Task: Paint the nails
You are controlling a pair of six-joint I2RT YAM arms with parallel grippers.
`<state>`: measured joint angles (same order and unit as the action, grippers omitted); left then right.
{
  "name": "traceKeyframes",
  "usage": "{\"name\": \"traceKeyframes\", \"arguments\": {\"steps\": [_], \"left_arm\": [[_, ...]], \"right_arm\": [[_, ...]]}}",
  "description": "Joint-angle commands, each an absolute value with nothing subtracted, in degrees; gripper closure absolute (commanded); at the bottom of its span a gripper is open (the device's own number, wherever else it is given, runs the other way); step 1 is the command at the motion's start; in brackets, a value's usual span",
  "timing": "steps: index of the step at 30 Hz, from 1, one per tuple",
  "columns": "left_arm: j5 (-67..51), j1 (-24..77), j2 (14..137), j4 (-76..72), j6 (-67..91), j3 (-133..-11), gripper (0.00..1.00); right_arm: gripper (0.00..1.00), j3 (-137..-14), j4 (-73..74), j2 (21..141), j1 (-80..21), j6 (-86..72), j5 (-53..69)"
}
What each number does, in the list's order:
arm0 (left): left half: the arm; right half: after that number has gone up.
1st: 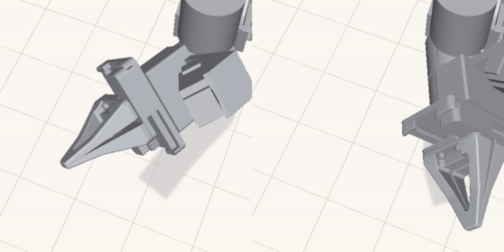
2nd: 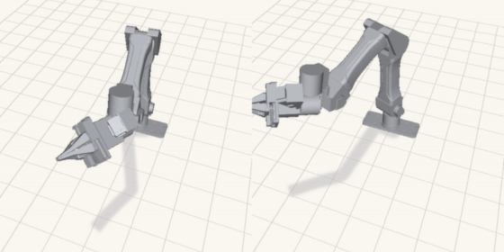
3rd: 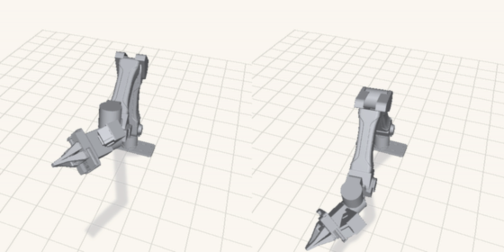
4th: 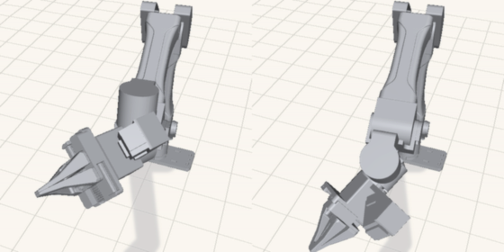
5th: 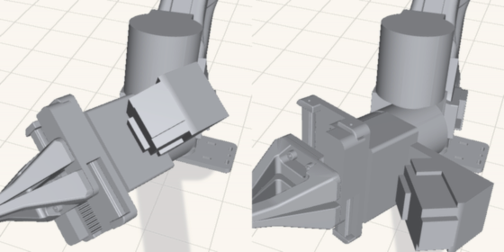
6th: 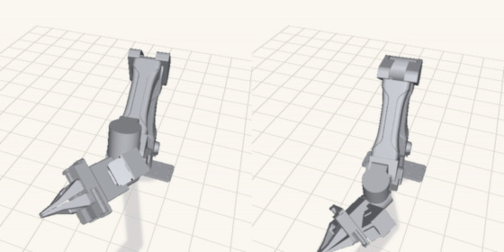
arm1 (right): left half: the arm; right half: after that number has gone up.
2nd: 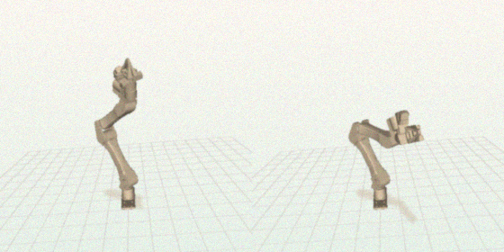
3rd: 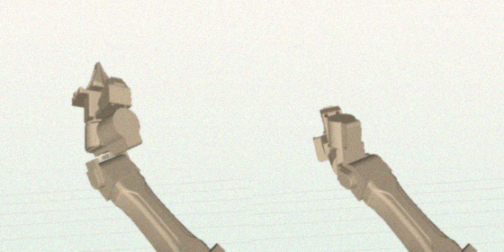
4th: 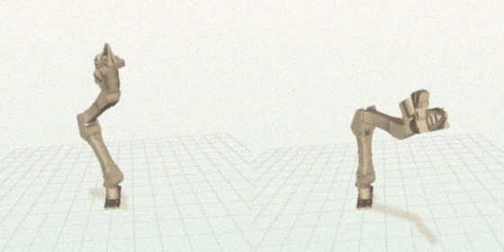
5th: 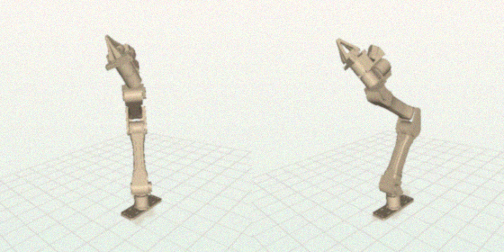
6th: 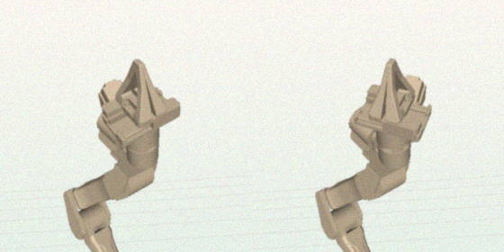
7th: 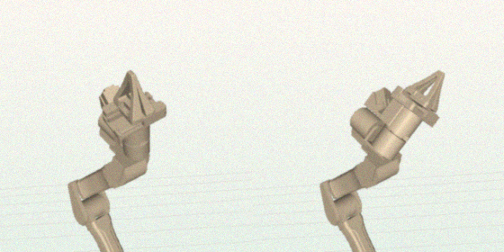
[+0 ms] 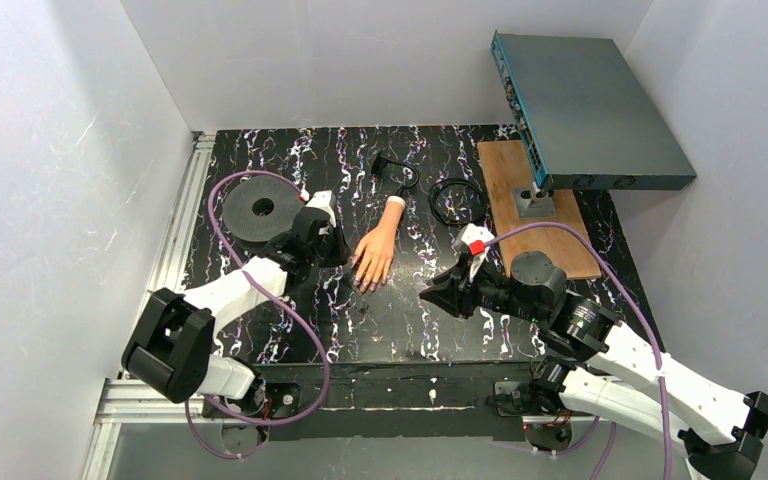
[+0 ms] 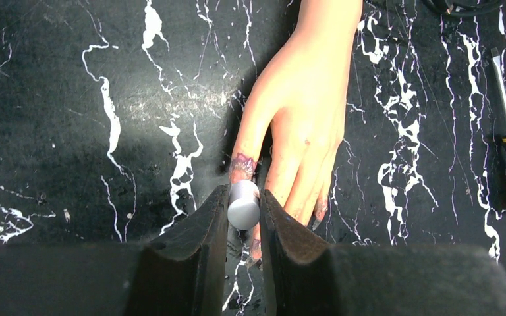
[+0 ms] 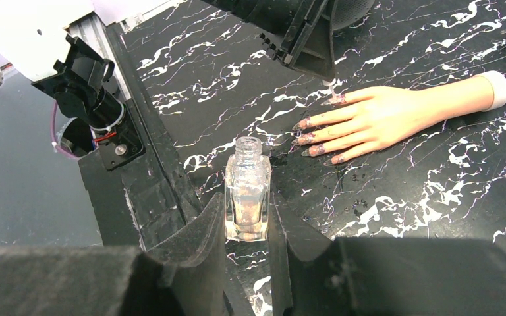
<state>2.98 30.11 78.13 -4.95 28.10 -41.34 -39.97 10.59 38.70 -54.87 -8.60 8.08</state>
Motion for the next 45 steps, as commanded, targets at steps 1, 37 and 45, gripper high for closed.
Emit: {"name": "traceKeyframes", "arguments": {"steps": [1,37,45], "left_arm": [[2.9,29.9,79.8,-4.7,27.2,-44.5,1.0],[3.1,29.9,75.2,-3.9,28.8,-38.3,1.0],[3.3,29.9,71.9,-2.2,28.8,-39.9,1.0]], "right_arm": [[0.99,-41.4,7.7,38.7,-55.1,-8.2,8.5],[0.99,-41.7,7.6,38.9,-55.1,-8.3,9.2],[0.99,-41.6,7.4,39.1,-55.1,-8.5,9.2]]}}
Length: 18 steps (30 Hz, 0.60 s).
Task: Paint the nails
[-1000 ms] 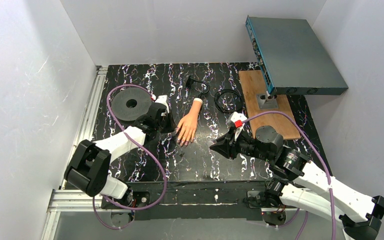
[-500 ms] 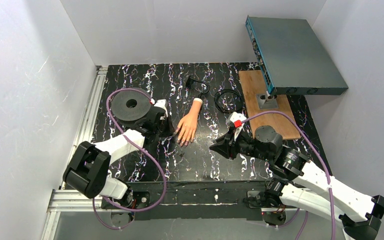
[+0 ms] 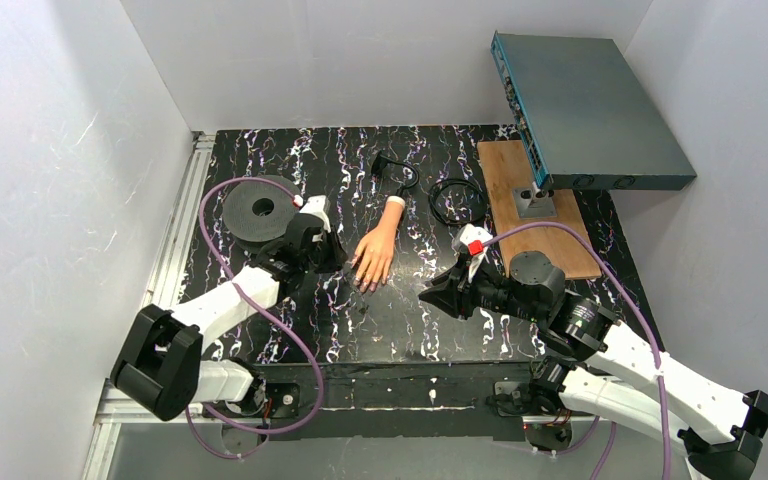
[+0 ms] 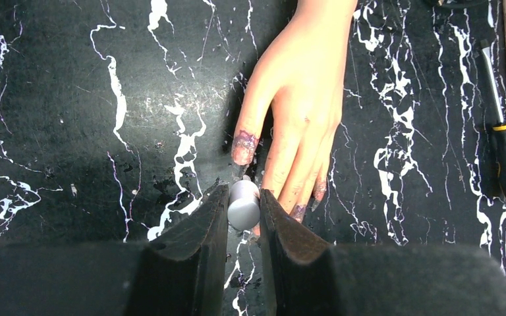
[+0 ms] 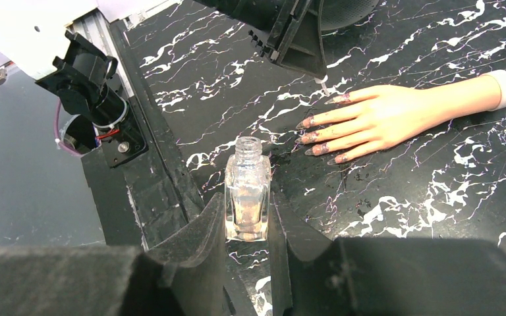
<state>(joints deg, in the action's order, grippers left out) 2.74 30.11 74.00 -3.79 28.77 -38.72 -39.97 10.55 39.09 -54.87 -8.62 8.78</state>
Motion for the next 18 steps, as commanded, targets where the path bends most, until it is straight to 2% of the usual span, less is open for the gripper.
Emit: {"name": "traceKeyframes", "arguments": {"steps": [1,18], "left_arm": [[3.3,29.9,72.1,-2.3,28.8,-40.2,1.0],[2.2,29.9,79.8,-5.7,28.9,-43.3,1.0]], "right_arm": [[0.99,-41.6,7.3,39.2,-55.1,-8.5,9.3],[0.99,-41.3,7.3,39.5,-55.1,-8.4,8.9]]}}
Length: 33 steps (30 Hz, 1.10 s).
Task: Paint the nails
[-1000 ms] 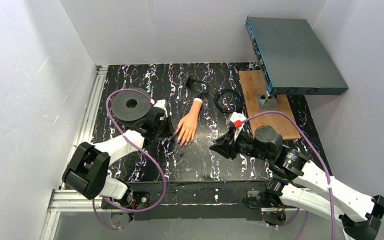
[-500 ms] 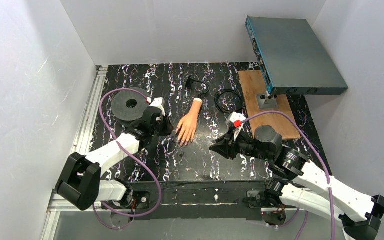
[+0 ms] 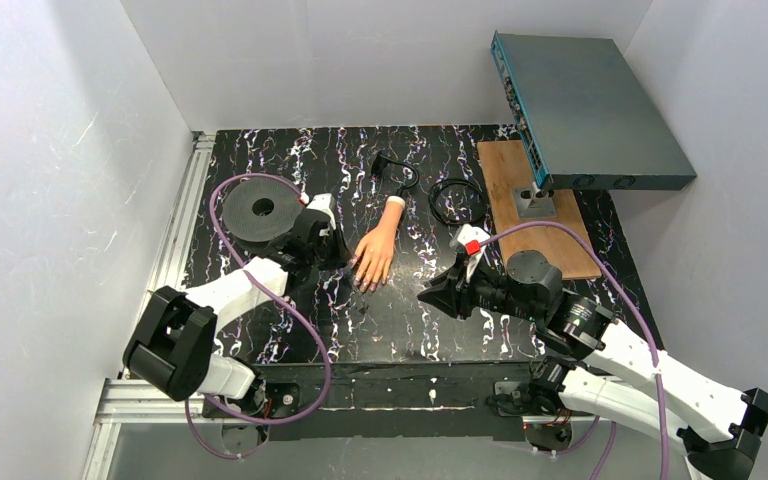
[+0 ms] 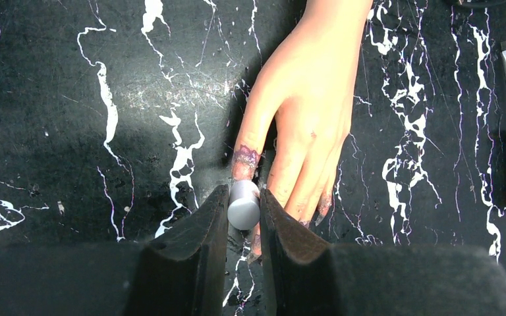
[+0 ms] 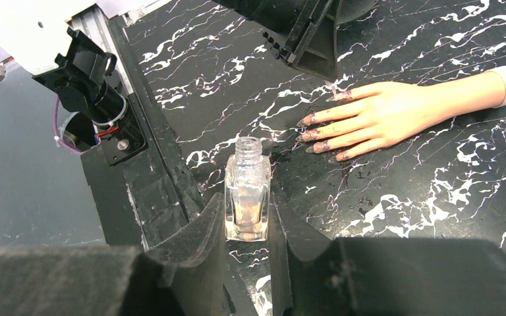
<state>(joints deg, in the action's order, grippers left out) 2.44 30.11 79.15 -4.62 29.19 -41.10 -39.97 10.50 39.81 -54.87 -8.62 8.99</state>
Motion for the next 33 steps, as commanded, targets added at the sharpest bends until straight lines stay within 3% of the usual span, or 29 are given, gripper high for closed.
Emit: {"name": "traceKeyframes", "arguments": {"steps": [1,33], "left_arm": [[2.1,29.9,80.0,-5.8,28.9,-43.3,1.0],[3.6,29.9,82.8,-5.1,27.0,-46.0,1.0]], "right_arm": [[0.99,-41.3,7.3,39.5,-55.1,-8.3,8.8],[0.99,-41.2,7.8,38.8,-55.1,-8.1,8.6]]}}
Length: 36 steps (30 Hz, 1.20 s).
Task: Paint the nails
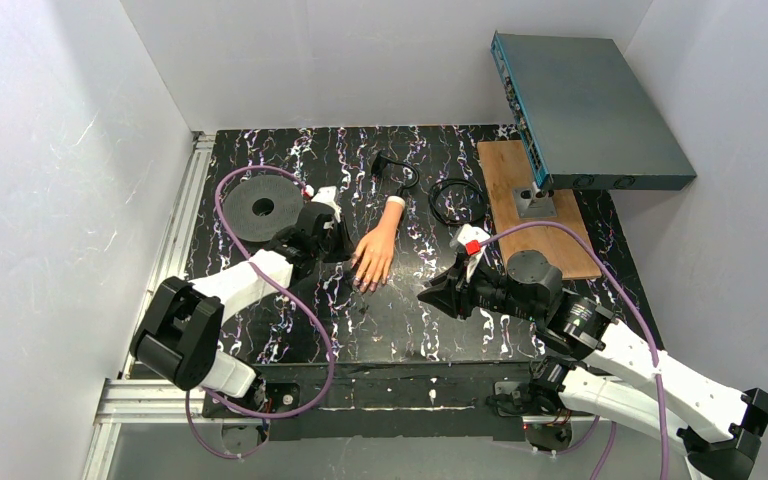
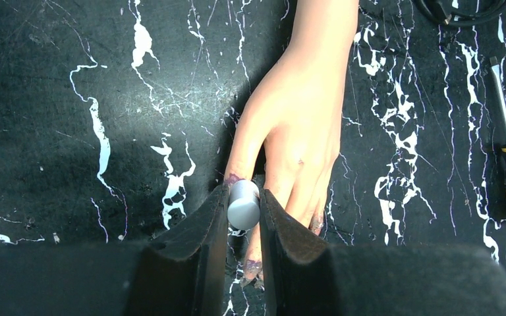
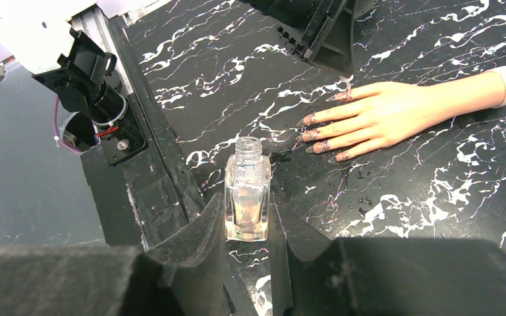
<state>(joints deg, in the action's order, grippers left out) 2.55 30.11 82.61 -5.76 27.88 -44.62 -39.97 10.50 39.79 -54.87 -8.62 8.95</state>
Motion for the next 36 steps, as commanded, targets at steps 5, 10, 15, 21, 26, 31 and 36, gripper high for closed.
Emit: {"name": "traceKeyframes", "arguments": {"steps": [5,10,15,21,26,31,36], "left_arm": [[3.7,29.9,82.2,-4.7,27.7,-44.6,1.0],[3.4,29.9,81.1,-4.5,28.0,-43.3,1.0],[3.3,29.9,79.7,-3.9,28.1,-41.9,1.0],[3.4,29.9,78.9,-3.9,28.1,-40.7,1.0],[3.3,29.9,77.9,-3.8,28.0,-40.3,1.0],[3.2,29.9,77.0,-3.6,27.8,-39.8,1.0],[3.1,29.9,76.6,-3.5,27.7,-39.4,1.0]], "right_arm": [[0.99,-41.1,7.7,39.0,-55.1,-8.1,8.8],[0.99,-41.3,7.6,39.1,-55.1,-8.1,9.0],[0.99,-41.4,7.7,39.0,-55.1,-8.0,8.9],[0.99,-41.5,7.6,39.1,-55.1,-8.2,9.3],[0.99,-41.4,7.6,38.9,-55.1,-8.4,9.3],[0.99,-41.4,7.5,39.2,-55.1,-8.6,9.3],[0.99,-41.4,7.4,39.2,-55.1,-8.7,9.5]]}}
